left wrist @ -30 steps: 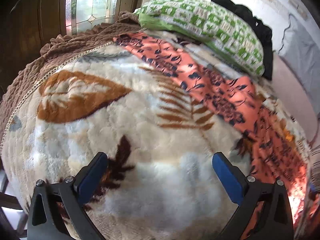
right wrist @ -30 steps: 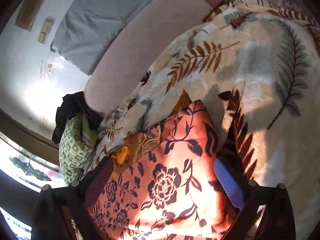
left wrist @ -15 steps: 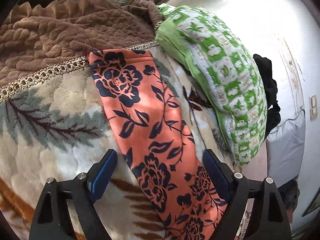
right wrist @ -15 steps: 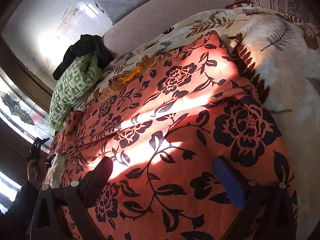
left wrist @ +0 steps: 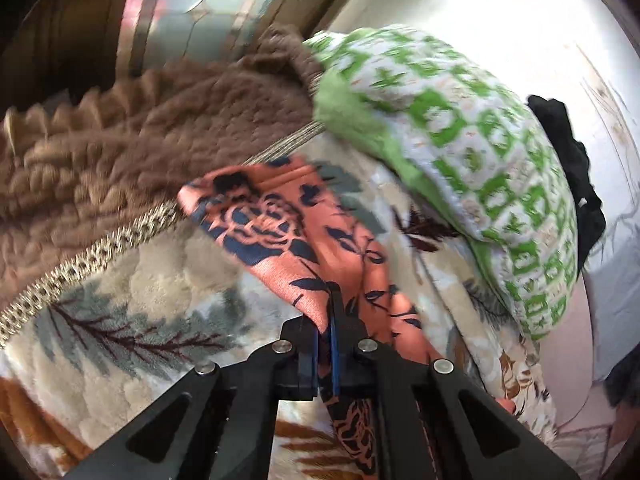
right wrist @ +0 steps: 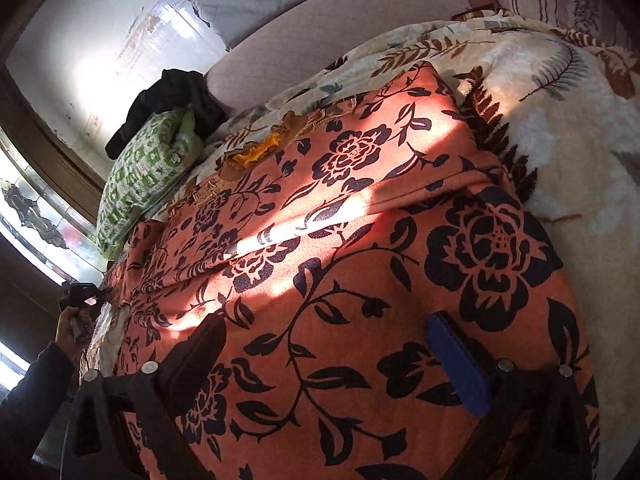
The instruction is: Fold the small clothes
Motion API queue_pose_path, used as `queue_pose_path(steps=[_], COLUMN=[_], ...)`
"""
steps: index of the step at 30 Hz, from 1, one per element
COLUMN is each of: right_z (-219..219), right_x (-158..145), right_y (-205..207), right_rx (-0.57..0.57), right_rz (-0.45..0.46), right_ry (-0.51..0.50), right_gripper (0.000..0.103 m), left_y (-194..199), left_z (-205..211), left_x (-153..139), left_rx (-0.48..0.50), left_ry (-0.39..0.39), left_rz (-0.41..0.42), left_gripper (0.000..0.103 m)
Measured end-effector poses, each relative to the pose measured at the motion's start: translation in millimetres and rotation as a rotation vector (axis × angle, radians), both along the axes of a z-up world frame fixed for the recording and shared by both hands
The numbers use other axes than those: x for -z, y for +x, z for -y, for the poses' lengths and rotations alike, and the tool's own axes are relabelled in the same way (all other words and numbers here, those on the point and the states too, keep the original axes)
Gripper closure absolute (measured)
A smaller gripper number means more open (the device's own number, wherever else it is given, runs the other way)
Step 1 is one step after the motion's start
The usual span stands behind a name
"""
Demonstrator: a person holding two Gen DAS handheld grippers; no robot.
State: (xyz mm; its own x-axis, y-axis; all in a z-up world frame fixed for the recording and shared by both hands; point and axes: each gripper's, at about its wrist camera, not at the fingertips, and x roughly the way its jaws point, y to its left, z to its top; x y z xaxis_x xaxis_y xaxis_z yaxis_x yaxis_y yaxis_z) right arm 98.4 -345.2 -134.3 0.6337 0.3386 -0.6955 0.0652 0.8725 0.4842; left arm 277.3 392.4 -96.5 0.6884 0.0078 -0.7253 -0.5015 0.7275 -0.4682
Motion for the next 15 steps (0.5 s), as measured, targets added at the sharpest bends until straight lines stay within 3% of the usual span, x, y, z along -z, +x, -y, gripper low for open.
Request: queue_pose_path(steps=[4, 7, 9, 11, 14, 15], right_z=[0, 5, 8, 10, 14, 14], right_x=[2, 2, 2, 2, 2, 1], right_y=[-3, -5, -7, -8, -10, -10], right_rx=[0.003, 0.006, 0.007, 0.007, 0.007, 0.007], right_rz=[0.031, 0.048, 0.06, 0.071, 0.085, 0.088], right_ry=[0.003, 0.038, 0.061, 0.076, 0.105, 0.113], right_gripper=[0.001, 0.001, 0.001, 0.001, 0.001, 0.001], left_y=[-12, -28, -40, -53, -64, -64], left_z=[101, 208, 285, 363, 475, 507], left_x=[-105, -171, -198, -205, -173, -150], left_rx=[0.194, 0.385, 0.522, 0.677, 0.892, 0.984], left_ry=[0.268, 0.393, 0.462, 0.475, 0.481, 0.478], left_rz=[0.192, 0.348, 0.432, 0.481, 0.448, 0.389], left_gripper=[0.099, 0.099, 0.099, 0.098, 0.091, 0.061])
